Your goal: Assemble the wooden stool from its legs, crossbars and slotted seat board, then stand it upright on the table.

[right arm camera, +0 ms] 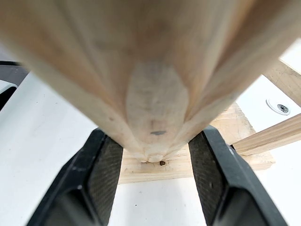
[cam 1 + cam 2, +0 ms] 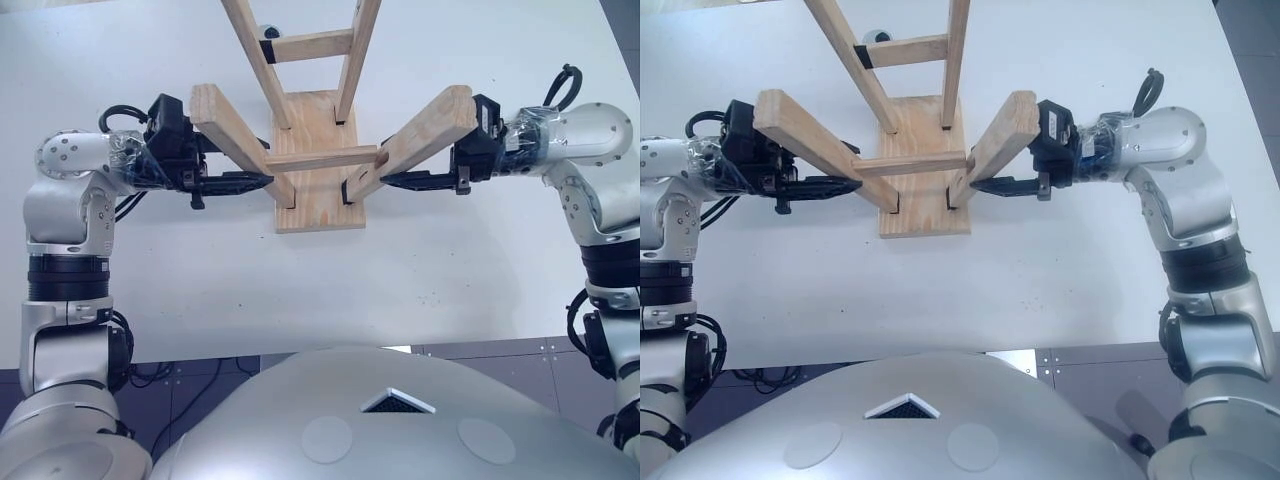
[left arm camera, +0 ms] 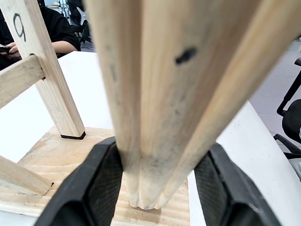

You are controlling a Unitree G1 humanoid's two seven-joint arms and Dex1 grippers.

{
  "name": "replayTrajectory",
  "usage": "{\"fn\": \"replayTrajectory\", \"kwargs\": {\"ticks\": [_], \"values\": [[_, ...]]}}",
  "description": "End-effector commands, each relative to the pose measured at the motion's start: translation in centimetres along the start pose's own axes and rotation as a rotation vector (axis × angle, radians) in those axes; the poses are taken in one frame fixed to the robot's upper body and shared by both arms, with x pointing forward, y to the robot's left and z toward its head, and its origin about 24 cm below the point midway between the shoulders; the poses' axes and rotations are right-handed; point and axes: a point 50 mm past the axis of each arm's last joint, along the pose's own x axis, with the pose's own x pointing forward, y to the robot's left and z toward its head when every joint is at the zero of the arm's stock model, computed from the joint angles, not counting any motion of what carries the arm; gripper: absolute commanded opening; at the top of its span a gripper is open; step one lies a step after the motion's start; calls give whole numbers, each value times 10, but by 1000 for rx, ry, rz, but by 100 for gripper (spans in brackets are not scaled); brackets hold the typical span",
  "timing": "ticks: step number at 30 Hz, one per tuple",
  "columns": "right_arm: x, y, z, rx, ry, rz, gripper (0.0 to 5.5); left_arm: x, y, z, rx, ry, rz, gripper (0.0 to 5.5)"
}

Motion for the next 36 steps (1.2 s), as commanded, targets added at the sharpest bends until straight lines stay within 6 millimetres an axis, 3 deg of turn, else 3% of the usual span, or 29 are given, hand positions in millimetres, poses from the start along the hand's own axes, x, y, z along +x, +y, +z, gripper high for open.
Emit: {"fn": "replayTrajectory", "kwargs": {"ticks": [1, 12, 18, 24, 29, 36], "values": [[3, 6, -70, 229, 321, -144, 202, 19, -9, 12, 46, -74, -143, 212], [1, 0, -83, 377, 284, -189, 202, 17, -6, 10, 17, -95, -115, 212], [0, 0, -75, 395, 196, -134, 202, 16, -5, 5, -2, -92, -108, 212], [12, -5, -64, 335, 216, -98, 202, 18, -5, 7, 12, -82, -115, 212], [27, -7, -43, 246, 214, -56, 202, 20, -6, 6, 45, -45, -133, 212], [36, -15, -43, 1, 549, -95, 202, 27, -10, 6, 68, 70, -166, 212]]}}
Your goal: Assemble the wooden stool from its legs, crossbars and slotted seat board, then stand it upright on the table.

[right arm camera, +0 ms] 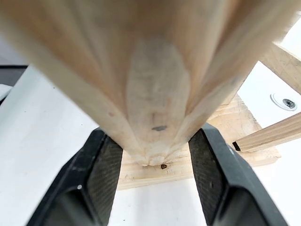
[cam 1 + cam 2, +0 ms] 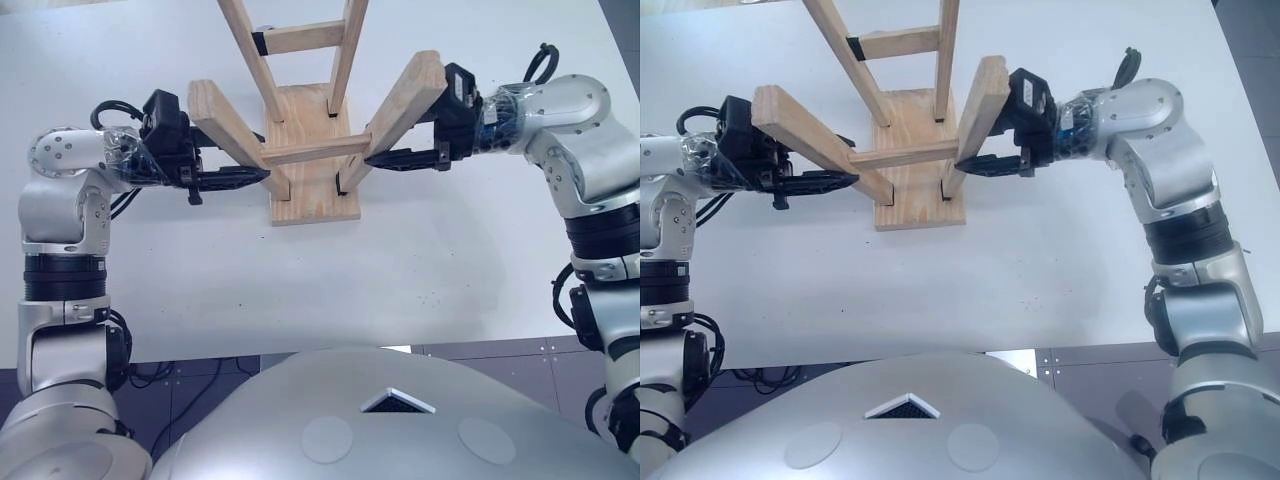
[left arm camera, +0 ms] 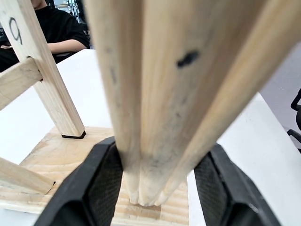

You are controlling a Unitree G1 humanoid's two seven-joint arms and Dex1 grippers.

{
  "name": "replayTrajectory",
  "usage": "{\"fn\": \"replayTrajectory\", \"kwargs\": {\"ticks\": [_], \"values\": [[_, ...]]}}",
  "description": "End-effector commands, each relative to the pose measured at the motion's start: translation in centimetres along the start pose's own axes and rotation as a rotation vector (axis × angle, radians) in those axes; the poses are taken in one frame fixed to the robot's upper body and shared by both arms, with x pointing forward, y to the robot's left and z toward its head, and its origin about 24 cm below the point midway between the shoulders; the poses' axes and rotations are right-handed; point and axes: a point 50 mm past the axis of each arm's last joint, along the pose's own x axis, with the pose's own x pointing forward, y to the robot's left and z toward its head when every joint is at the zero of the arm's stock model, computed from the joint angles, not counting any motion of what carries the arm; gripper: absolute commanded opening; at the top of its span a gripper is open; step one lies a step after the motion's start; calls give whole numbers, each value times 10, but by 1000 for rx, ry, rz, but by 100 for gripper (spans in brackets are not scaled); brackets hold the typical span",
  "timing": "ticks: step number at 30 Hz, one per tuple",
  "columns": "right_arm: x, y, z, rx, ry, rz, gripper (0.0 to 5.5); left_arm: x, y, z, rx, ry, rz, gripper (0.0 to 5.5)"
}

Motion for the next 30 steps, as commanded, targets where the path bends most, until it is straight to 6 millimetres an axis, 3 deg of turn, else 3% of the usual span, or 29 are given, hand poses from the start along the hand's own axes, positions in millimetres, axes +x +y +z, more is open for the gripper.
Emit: {"fn": "replayTrajectory", "kwargs": {"ticks": [1, 6, 13, 17, 20, 23, 27, 28, 30], "values": [[17, 5, -56, -33, 516, -120, 202, 30, -14, 7, 42, 30, -206, 212], [24, 10, -64, -80, 649, -17, 202, 40, -20, 5, 31, 57, -224, 212], [32, 59, -144, 348, 720, 151, 202, 41, -31, -40, -143, 108, -199, 208], [43, 78, -165, 569, 684, 184, 202, 38, -29, -53, -206, 123, -184, 206], [45, 87, -181, 643, 701, 158, 202, 37, -27, -57, -235, 115, -174, 206], [42, 112, -199, 674, 750, 194, 202, 39, -30, -60, -243, 111, -181, 206], [41, 138, -211, 718, 740, 212, 202, 40, -33, -58, -210, 139, -215, 205], [41, 138, -209, 729, 710, 197, 202, 39, -32, -56, -202, 142, -223, 205], [48, 121, -190, 682, 520, 126, 202, 39, -29, -53, -198, 138, -224, 204]]}}
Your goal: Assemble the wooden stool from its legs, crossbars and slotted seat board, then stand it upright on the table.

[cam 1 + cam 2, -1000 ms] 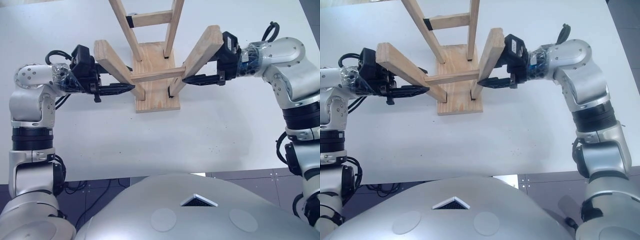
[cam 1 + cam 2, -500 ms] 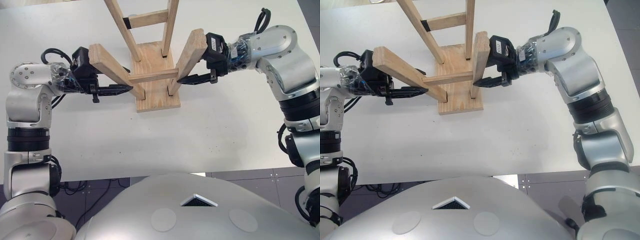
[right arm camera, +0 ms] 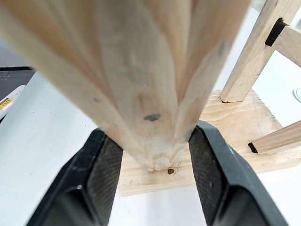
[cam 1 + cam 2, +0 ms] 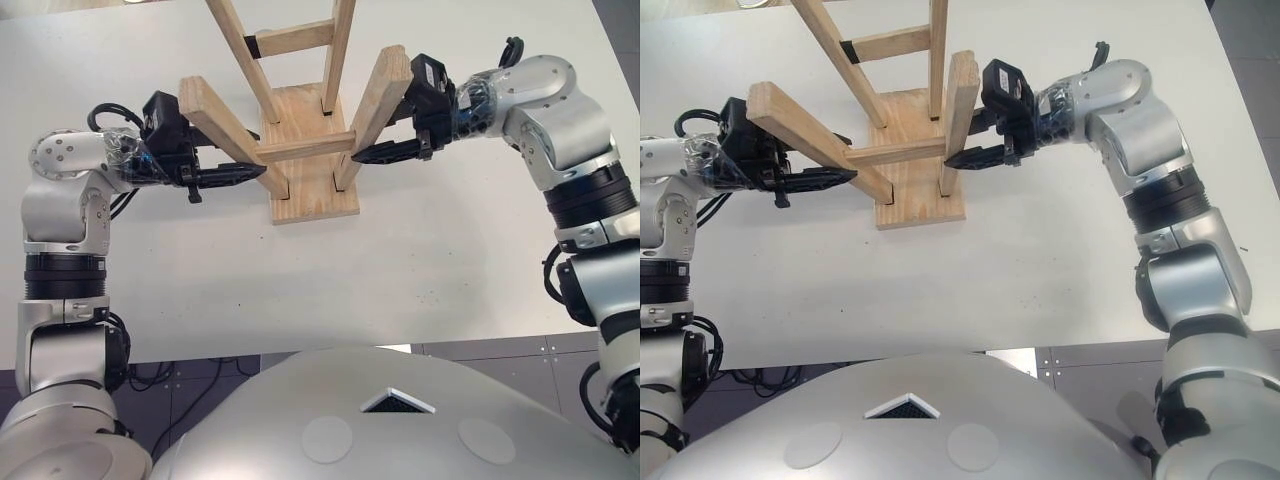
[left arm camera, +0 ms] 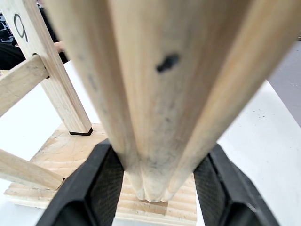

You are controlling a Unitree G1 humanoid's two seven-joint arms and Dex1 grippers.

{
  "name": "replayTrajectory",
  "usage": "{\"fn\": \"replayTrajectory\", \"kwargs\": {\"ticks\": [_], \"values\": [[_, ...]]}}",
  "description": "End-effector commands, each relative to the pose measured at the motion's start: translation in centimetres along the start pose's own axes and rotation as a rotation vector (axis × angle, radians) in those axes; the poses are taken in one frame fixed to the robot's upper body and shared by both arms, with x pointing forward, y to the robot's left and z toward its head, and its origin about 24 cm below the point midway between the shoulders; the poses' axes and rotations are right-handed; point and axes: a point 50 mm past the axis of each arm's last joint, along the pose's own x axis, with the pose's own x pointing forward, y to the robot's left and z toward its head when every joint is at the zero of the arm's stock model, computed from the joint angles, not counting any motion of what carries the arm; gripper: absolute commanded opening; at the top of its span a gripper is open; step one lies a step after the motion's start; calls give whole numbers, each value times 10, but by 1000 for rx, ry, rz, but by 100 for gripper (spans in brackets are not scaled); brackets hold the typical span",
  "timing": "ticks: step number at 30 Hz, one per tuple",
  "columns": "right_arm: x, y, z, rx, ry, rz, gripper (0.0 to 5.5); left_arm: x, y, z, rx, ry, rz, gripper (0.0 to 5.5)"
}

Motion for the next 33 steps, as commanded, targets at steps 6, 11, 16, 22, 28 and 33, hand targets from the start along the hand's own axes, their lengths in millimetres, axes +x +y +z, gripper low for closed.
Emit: {"fn": "replayTrajectory", "kwargs": {"ticks": [6, 11, 16, 22, 28, 33], "values": [[-28, 2, -55, 439, -274, -531, 304, 36, -26, -39, -221, 30, -151, 204], [-83, 21, -61, 342, -97, -646, 390, 44, -29, -26, -193, -36, 5, 206], [-93, 50, -85, 431, -54, -682, 432, 71, -46, -6, -141, 13, 111, 206], [-114, 58, -94, 505, -276, -784, 432, 64, -34, 13, -91, 124, 234, 204], [-77, 101, -78, 503, -287, -446, 432, 81, -37, 24, -142, 116, 447, 201], [-26, 97, -68, 355, -262, -465, 432, 91, -51, 42, -205, -3, 259, 252]]}}
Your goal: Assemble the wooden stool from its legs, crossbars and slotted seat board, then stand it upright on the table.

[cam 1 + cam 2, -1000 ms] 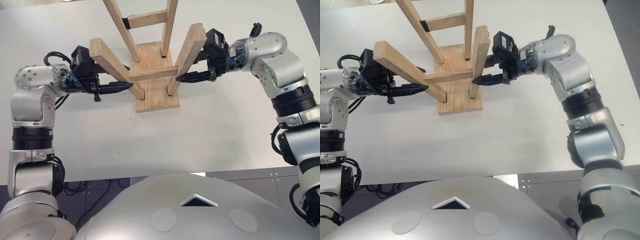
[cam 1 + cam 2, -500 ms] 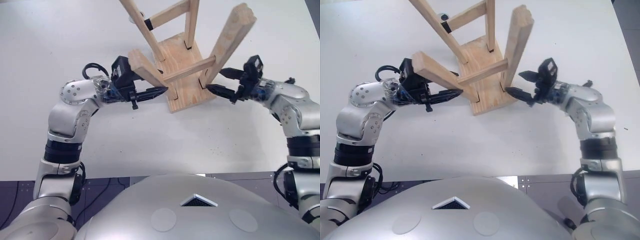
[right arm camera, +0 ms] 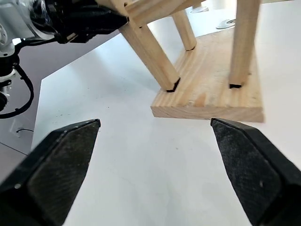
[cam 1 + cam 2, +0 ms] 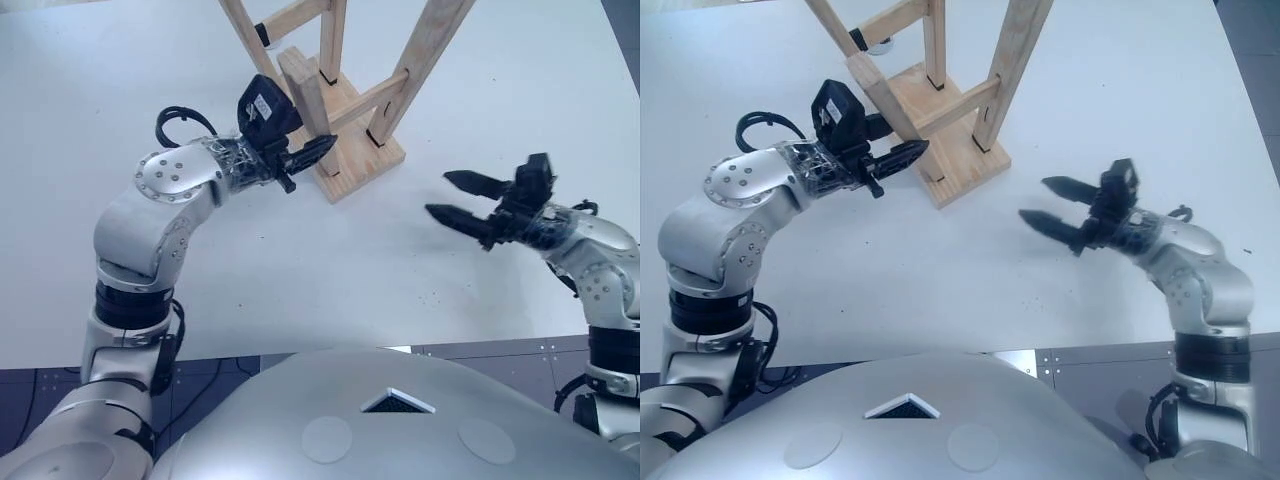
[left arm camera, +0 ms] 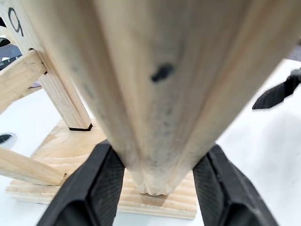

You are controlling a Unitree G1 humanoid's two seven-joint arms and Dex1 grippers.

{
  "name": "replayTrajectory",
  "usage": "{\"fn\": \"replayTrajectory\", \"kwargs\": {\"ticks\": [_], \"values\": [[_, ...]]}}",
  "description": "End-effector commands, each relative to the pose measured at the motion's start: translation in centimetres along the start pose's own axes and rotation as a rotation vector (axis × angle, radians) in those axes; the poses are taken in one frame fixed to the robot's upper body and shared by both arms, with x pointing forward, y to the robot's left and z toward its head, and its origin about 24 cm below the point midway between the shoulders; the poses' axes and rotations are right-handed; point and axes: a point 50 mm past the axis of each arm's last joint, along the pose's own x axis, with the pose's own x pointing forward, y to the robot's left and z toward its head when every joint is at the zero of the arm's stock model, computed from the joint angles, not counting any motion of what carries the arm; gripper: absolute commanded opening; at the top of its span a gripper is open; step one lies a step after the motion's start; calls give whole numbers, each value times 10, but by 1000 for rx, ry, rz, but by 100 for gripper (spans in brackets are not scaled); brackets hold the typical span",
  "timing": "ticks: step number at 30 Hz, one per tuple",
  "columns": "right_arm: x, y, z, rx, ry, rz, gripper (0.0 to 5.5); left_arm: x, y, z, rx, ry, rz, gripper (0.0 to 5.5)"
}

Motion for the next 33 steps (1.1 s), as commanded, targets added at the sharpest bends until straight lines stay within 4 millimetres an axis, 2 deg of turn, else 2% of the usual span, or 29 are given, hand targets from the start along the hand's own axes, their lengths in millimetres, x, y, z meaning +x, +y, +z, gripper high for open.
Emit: {"fn": "replayTrajectory", "kwargs": {"ticks": [1, 4, 5, 7, 9, 10, 12, 14, 16, 18, 22, 28, 30, 33], "values": [[38, 5, -3, -155, -23, -66, 432, -6, -4, 0, -73, 29, -196, 272], [71, 9, -14, -262, -26, -119, 432, -28, 20, -9, -78, 176, -318, 320], [79, 11, -17, -281, -30, -128, 432, -37, 31, -15, -57, 245, -328, 320], [92, 13, -19, -301, -48, -141, 432, -53, 51, -22, -47, 341, -351, 320], [102, 13, -19, -303, -72, -171, 409, -69, 70, -28, -68, 408, -370, 324], [105, 12, -20, -301, -78, -191, 393, -73, 83, -32, -74, 438, -325, 324], [107, 10, -20, -293, -91, -214, 358, -71, 111, -41, -40, 471, -159, 324], [108, 7, -19, -280, -117, -230, 323, -57, 134, -46, 63, 417, -28, 324], [107, 4, -19, -265, -130, -229, 294, -41, 144, -49, 223, 339, 19, 324], [105, 4, -20, -271, -112, -188, 263, -26, 140, -53, 341, 257, -35, 324], [87, 8, -23, -222, -74, 14, 183, -15, 129, -58, 357, 86, -143, 324], [56, 0, -32, -134, 65, 180, 153, -12, 121, -68, 327, 4, -211, 324], [51, -7, -30, -139, 83, 167, 153, -14, 104, -70, 258, -78, -338, 324], [46, -19, -22, -123, 60, 121, 148, -26, 58, -75, 167, -107, -596, 324]]}}
